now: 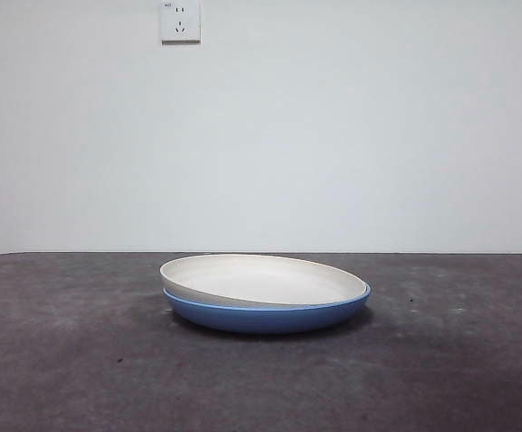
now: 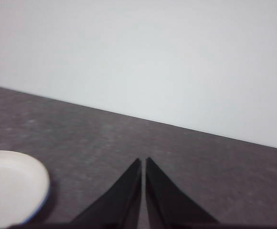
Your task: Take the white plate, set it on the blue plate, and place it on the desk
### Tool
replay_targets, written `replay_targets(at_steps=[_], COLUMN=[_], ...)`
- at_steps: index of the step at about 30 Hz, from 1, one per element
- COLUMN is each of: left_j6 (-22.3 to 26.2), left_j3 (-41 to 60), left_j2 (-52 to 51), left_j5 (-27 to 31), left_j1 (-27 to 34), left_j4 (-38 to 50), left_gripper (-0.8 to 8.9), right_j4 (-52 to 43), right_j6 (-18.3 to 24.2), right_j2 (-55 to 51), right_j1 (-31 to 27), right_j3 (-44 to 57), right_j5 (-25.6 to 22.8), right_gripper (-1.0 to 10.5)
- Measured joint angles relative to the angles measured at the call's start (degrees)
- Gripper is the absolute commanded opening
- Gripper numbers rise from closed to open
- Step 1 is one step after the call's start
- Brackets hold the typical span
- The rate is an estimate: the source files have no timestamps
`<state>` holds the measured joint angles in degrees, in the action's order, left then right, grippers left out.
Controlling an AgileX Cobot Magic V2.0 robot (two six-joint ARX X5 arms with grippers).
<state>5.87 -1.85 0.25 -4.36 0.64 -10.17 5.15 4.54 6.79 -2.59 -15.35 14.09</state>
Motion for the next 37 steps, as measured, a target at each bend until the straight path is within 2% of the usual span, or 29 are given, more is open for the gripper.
replay_targets(at_steps=[4,15,25,37], left_j6=[0.0,0.0,0.0,0.0], left_j3=[0.0,0.0,0.0,0.0], left_j2=[0.0,0.0,0.0,0.0], left_j5=[0.0,0.0,0.0,0.0], left_j1=[0.0,0.0,0.0,0.0], left_j4=[0.0,0.0,0.0,0.0], left_gripper=[0.09,0.09,0.09,0.09], right_j4=[-2.9,-3.3,4.0,4.0], right_j6=[-1.6,-4.7,-5.3,-5.4], right_j2=[-3.6,-6.5,-6.5,-6.4], right_j1=[0.0,0.0,0.0,0.0], right_j3=[5.8,13.7,14.4,14.4], right_j5=[-2.3,-2.3,-2.4,-3.3], right_gripper=[0.1,0.1,0.1,0.1])
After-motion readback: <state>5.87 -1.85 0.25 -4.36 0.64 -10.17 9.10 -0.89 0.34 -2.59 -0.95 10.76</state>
